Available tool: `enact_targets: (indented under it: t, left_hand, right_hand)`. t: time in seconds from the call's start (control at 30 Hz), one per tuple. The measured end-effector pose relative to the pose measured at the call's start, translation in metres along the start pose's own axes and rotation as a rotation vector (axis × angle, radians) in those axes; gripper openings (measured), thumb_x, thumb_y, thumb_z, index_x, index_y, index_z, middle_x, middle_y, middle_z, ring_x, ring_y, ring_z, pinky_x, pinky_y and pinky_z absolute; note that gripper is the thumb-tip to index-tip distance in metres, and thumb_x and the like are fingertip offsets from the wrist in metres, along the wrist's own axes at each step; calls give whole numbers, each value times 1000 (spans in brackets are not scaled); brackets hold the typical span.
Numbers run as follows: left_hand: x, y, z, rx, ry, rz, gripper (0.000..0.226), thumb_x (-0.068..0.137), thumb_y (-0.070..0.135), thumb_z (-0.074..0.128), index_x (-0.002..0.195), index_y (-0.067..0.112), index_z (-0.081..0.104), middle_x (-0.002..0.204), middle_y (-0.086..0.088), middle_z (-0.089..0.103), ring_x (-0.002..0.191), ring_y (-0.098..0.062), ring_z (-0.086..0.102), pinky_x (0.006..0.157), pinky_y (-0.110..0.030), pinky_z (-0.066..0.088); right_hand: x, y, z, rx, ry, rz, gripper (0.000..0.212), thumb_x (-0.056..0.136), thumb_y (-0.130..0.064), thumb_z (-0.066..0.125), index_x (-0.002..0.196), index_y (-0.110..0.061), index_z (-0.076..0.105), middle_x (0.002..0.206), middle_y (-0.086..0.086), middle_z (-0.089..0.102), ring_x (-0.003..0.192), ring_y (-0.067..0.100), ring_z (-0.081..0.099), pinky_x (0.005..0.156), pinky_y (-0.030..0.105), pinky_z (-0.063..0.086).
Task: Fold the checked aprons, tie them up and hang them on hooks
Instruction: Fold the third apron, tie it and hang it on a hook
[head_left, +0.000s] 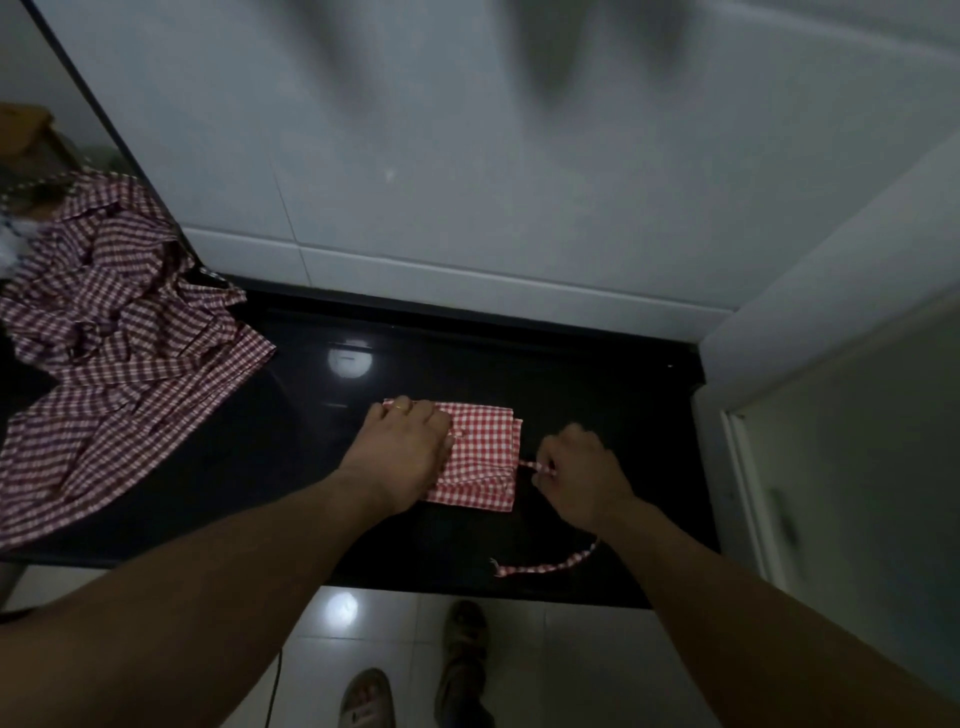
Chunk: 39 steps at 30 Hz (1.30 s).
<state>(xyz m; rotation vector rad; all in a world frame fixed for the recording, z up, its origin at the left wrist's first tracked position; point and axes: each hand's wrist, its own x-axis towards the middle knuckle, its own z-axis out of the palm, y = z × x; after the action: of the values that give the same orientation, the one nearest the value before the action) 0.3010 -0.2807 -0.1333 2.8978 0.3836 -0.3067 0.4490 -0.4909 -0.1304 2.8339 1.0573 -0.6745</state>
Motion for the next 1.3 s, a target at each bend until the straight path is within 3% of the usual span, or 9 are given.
enact_targets:
  t: [0.1, 0.23, 0.43, 0.6, 0.8, 0.97, 1.1, 1.17, 1.3]
  left_hand:
    - [3, 7, -1, 46, -40, -42, 54, 103, 64, 26, 132, 24, 47, 139, -5, 52, 129, -27, 47, 112, -50, 36]
    - [7, 9, -3, 53, -71, -42, 61, 100, 69, 31, 138, 23, 45, 143, -6, 50, 133, -28, 45, 114, -52, 35]
    - [8, 5, -2, 39, -59, -37, 65, 98, 72, 34, 139, 23, 45, 143, -6, 50, 132, -28, 45, 110, -51, 35]
    - [7, 3, -4, -57, -106, -73, 98, 72, 98, 42, 140, 28, 47, 139, -1, 50, 130, -26, 44, 112, -53, 31]
    - [5, 14, -10, -246, -93, -181, 92, 81, 99, 20, 130, 30, 56, 133, -3, 57, 128, -29, 48, 110, -53, 32]
    - [11, 22, -4, -462, -17, -348, 66, 102, 63, 16, 151, 30, 47, 150, -2, 52, 135, -26, 44, 113, -53, 29]
    - [14, 22, 0, -436, -26, -382, 62, 105, 52, 12, 128, 26, 64, 134, -9, 63, 127, -28, 49, 105, -50, 32]
    - [12, 22, -5, -451, -23, -379, 60, 108, 51, 13, 123, 25, 66, 123, -13, 65, 122, -30, 50, 102, -49, 32]
    - [12, 20, -5, -429, -49, -346, 59, 110, 51, 13, 126, 24, 63, 121, -12, 65, 121, -30, 50, 101, -49, 34]
  right_hand:
    - [-1, 8, -9, 313, -137, 9, 15, 101, -32, 62, 92, -20, 63, 94, 0, 66, 92, 20, 64, 87, 39, 54]
    - [-14, 10, -51, 955, -305, 150, 10, 104, -8, 53, 109, -7, 61, 70, 9, 69, 56, 17, 63, 57, 32, 56]
    - [3, -21, -117, 1345, -591, -49, 25, 100, 1, 41, 112, -1, 62, 99, 18, 75, 81, 25, 74, 64, 27, 59]
    - [29, -52, -125, 865, -426, -168, 8, 100, -8, 62, 105, -4, 67, 93, 14, 77, 82, 22, 74, 66, 28, 59]
    - [52, -93, -114, 374, -107, -182, 51, 101, -55, 53, 78, -19, 81, 76, -6, 75, 75, 11, 69, 78, 31, 53]
    - [44, -137, -105, 199, -240, -427, 38, 101, -44, 59, 65, -31, 68, 72, -10, 67, 73, 6, 64, 75, 30, 52]
    - [37, -121, -93, 810, -87, -210, 21, 102, -23, 56, 102, -13, 75, 93, 0, 74, 85, 12, 68, 83, 31, 53]
    - [33, -95, -82, 668, 50, -144, 15, 99, -14, 57, 104, -9, 70, 99, 3, 71, 90, 16, 66, 87, 34, 52]
    - [18, -70, -51, 308, -134, -236, 14, 98, -17, 61, 99, -17, 75, 105, 1, 73, 98, 17, 66, 94, 31, 49]
